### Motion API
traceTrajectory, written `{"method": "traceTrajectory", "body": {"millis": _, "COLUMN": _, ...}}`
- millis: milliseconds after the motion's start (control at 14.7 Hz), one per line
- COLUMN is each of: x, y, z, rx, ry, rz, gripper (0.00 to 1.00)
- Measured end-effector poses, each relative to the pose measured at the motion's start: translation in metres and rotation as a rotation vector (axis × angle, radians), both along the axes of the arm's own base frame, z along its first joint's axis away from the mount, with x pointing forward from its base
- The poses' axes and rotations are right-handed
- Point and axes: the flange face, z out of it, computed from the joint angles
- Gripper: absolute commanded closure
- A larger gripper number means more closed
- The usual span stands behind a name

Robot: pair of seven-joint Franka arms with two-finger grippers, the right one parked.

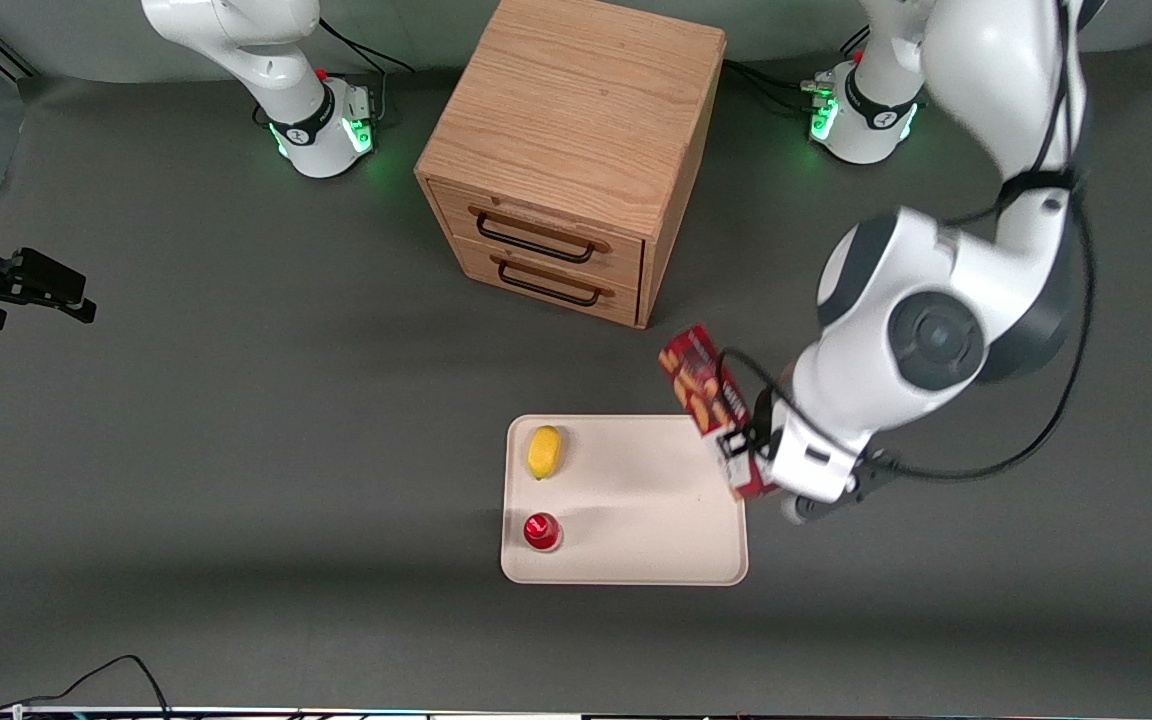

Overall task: Place red cookie box on tray
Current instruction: 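Carry the held box over the white tray beside the red cup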

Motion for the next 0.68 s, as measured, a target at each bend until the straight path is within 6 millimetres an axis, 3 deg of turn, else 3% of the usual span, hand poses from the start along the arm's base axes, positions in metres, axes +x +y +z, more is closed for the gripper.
{"method": "traceTrajectory", "body": {"millis": 205, "x": 0.020, "y": 0.000, "z": -0.063, "rx": 0.001, "ry": -0.017, "rz": 0.020, "gripper": 1.00}}
{"method": "traceTrajectory", "body": {"millis": 341, "x": 0.026, "y": 0.000, "z": -0.093, "rx": 0.027, "ry": -0.036, "rz": -0.008, "gripper": 1.00}}
{"method": "traceTrajectory", "body": {"millis": 682, "x": 0.033, "y": -0.001, "z": -0.133, "rx": 0.031, "ry": -0.071, "rz": -0.082, "gripper": 1.00}}
